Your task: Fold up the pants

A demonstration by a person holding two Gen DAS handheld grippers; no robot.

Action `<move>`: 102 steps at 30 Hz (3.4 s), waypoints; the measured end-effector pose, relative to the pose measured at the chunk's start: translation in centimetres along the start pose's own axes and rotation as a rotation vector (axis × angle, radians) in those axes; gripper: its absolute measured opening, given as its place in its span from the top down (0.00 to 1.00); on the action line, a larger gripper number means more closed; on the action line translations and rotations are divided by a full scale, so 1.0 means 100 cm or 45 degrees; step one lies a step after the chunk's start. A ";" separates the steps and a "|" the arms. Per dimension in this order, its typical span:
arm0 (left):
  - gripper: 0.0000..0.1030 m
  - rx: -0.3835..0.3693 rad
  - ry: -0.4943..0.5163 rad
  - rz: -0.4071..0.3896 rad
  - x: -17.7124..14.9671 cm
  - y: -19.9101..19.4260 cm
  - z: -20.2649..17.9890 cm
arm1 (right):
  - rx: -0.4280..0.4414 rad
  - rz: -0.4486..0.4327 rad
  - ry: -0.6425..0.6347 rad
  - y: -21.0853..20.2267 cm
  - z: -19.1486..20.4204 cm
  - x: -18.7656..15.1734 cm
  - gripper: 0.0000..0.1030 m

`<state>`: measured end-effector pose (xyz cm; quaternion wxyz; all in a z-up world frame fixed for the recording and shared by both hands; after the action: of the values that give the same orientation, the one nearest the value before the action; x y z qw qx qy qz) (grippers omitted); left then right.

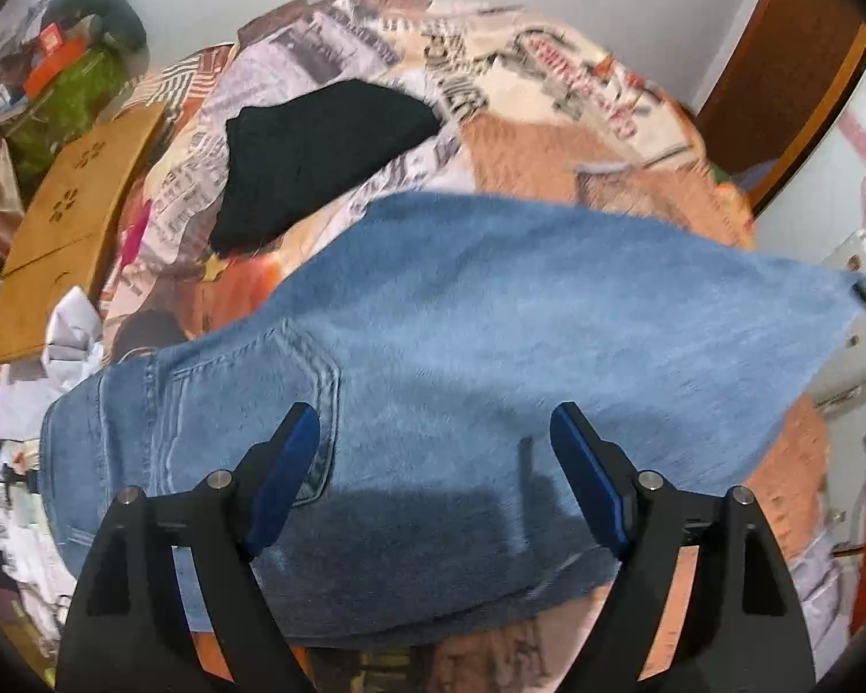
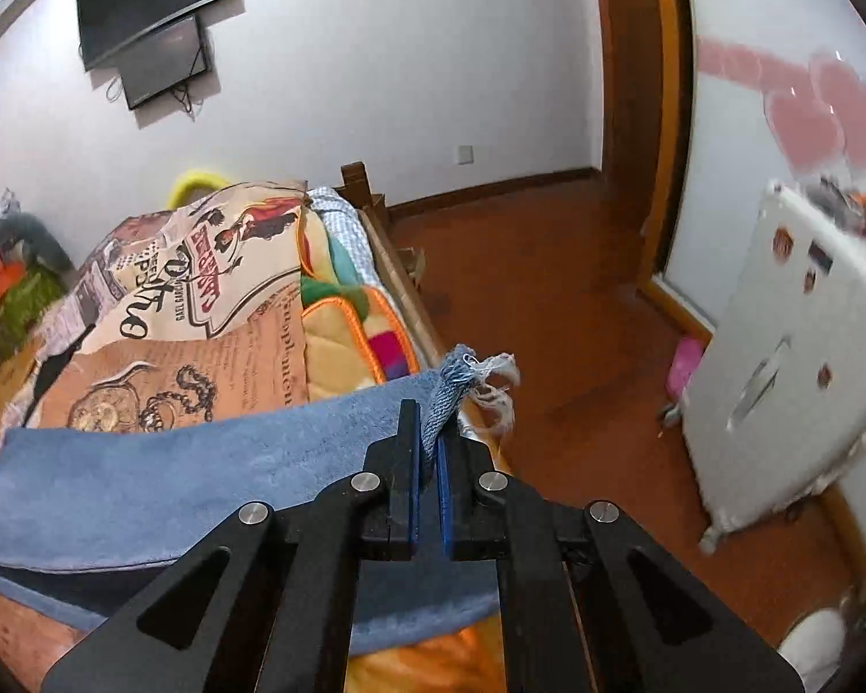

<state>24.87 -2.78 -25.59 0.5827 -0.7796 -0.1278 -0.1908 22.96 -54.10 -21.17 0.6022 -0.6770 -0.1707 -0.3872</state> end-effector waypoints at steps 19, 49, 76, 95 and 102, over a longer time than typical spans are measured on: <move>0.20 -0.035 0.073 0.102 -0.012 0.026 -0.011 | -0.090 0.449 0.042 0.065 -0.020 -0.074 0.76; 0.18 0.003 0.357 0.077 0.001 0.079 -0.097 | 0.194 0.491 0.301 0.018 0.026 -0.123 0.46; 0.16 -0.048 0.336 0.029 0.000 0.080 -0.093 | 0.298 0.495 0.660 0.051 0.056 -0.121 0.38; 0.16 -0.143 0.242 -0.025 0.007 0.046 -0.080 | 0.218 0.208 0.351 0.000 0.058 -0.063 0.91; 0.16 -0.114 0.199 -0.164 0.015 -0.002 -0.056 | 0.353 0.015 0.233 -0.062 0.097 -0.017 0.93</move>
<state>25.31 -8.10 -23.36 0.5420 -0.7778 -0.1230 -0.2937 20.63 -43.11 -17.96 0.7051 -0.5503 -0.1629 -0.4166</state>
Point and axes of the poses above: each gripper's, at about its wrist camera, not at the fingertips, and y roughly the way its jaws point, z to its left, x to its top, the point moved 4 cm from there along y, roughly the way its jaws point, and after that the axes turned 9 degrees about -x, right-handed, at the moved point
